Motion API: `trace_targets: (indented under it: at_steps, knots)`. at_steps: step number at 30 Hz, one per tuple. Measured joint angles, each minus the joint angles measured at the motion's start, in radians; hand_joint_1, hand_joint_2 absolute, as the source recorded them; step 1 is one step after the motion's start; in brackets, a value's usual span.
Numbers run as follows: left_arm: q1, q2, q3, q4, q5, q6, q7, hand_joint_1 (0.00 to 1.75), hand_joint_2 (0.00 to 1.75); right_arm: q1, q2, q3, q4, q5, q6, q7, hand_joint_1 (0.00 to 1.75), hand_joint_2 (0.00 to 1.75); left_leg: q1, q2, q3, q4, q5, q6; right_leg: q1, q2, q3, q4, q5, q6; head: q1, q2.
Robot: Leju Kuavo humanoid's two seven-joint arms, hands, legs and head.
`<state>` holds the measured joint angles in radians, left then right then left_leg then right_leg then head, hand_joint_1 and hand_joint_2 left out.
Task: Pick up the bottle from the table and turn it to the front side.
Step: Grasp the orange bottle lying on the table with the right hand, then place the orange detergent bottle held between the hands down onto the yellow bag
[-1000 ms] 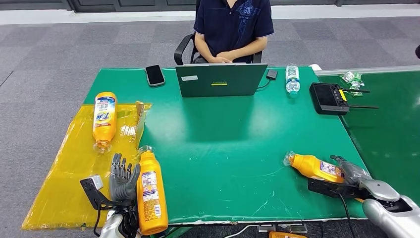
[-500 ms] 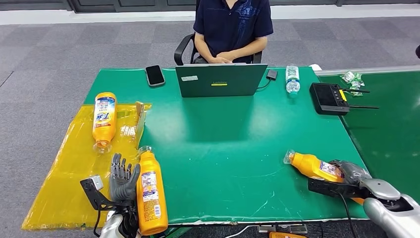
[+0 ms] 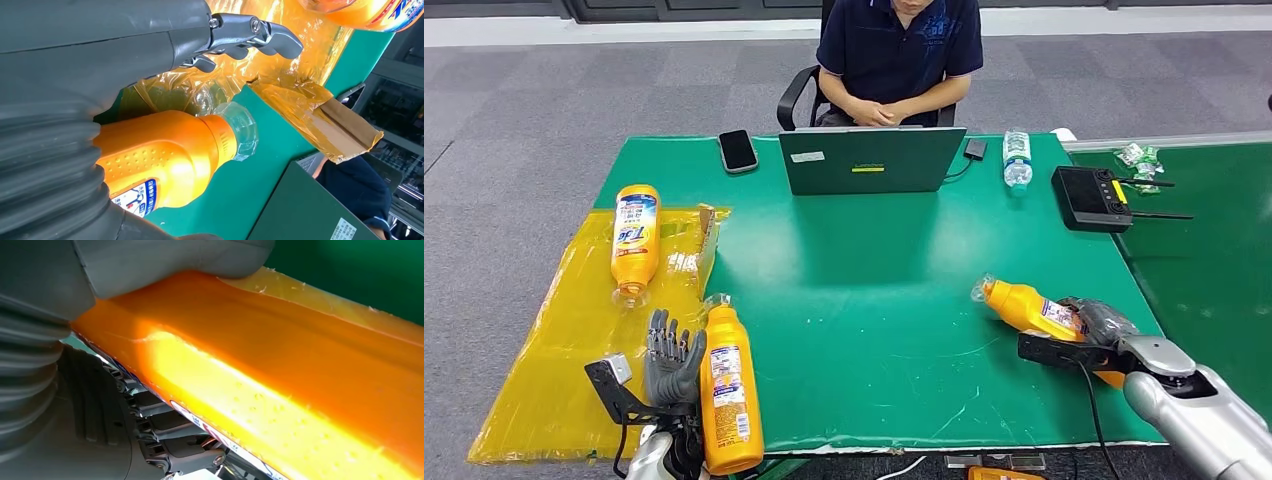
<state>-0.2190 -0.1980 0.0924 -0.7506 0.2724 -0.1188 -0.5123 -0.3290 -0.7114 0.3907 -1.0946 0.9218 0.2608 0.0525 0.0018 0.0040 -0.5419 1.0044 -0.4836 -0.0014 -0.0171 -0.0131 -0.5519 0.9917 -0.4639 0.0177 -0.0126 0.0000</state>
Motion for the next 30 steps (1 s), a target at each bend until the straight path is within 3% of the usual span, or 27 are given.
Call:
trace_targets:
  at_steps: [3,6,8,12,16,22,30]
  knots:
    - [0.003,0.000,0.000,-0.004,0.000,0.000,-0.001,0.00,1.75,-0.012,0.022,0.005,0.010,0.000,-0.060,-0.012,1.75,1.75,0.000,0.000,-0.006,-0.001,-0.001,0.000,0.000,0.000,0.000,0.000,-0.001,0.000,0.000,0.000]
    - [0.008,-0.001,-0.001,-0.011,-0.003,0.005,-0.004,0.00,1.75,-0.050,0.078,0.005,0.033,-0.001,-0.178,-0.033,1.75,1.75,0.000,0.005,-0.006,-0.002,-0.002,-0.002,0.000,0.004,-0.002,0.000,0.000,-0.001,0.000,0.000]
    - [0.009,-0.002,-0.004,-0.015,-0.006,0.012,-0.005,0.00,1.75,-0.087,0.130,0.005,0.057,-0.005,-0.245,-0.046,1.75,1.75,0.001,0.006,-0.006,-0.003,-0.001,-0.002,0.001,0.006,-0.003,0.001,0.000,-0.001,0.000,0.000]
    - [0.006,-0.003,-0.017,-0.020,-0.016,0.035,-0.006,0.00,1.75,-0.177,0.283,0.001,0.140,-0.011,-0.405,-0.060,1.75,1.75,0.001,0.006,-0.002,-0.003,0.004,-0.005,0.001,0.006,-0.009,0.002,0.003,-0.004,0.000,0.000]
    - [0.004,-0.002,-0.022,-0.024,-0.038,0.049,-0.011,0.00,1.75,-0.212,0.398,-0.009,0.186,-0.021,-0.502,-0.102,1.75,1.75,0.001,0.000,-0.004,-0.003,0.006,-0.007,0.002,0.001,-0.010,0.003,0.003,-0.005,0.000,0.000]
    - [-0.009,0.011,-0.025,-0.036,-0.101,0.066,-0.023,0.00,1.75,-0.252,0.545,-0.019,0.217,0.012,-0.569,-0.129,1.75,1.75,0.002,0.002,-0.008,-0.003,0.007,-0.009,0.002,0.003,-0.017,0.005,0.004,-0.006,0.000,0.000]
    - [-0.070,0.048,-0.050,-0.052,-0.220,0.077,-0.061,0.00,1.75,-0.271,0.652,-0.022,0.229,0.010,-0.608,-0.194,1.75,1.75,0.002,0.000,-0.011,-0.003,0.009,-0.010,0.002,0.002,-0.019,0.005,0.005,-0.007,0.000,0.000]
